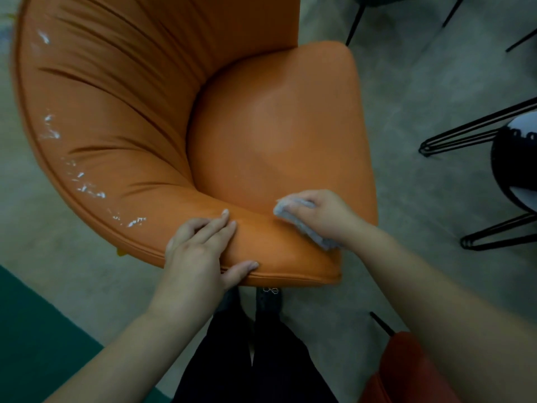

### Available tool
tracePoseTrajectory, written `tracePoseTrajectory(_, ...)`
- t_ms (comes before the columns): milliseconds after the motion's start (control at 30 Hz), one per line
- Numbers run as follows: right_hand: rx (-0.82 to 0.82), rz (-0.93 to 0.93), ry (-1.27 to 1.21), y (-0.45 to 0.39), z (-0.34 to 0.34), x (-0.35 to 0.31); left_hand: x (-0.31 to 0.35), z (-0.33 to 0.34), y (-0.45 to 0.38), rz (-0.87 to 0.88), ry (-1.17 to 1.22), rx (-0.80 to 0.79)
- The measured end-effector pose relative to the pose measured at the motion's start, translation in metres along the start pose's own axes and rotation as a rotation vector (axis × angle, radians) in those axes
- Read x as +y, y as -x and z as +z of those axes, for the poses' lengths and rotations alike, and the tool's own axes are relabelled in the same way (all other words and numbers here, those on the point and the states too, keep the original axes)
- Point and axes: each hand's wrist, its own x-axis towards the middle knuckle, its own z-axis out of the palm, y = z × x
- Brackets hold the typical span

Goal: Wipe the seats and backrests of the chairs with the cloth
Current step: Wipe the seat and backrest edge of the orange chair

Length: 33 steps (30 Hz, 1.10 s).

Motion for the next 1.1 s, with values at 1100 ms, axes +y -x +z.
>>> tracePoseTrajectory(1100, 0.113, -0.781, 0.439, -0.022, 0.146, -0.171, -0.141, -0.059, 0.016, -0.405, 0.344, 0.059)
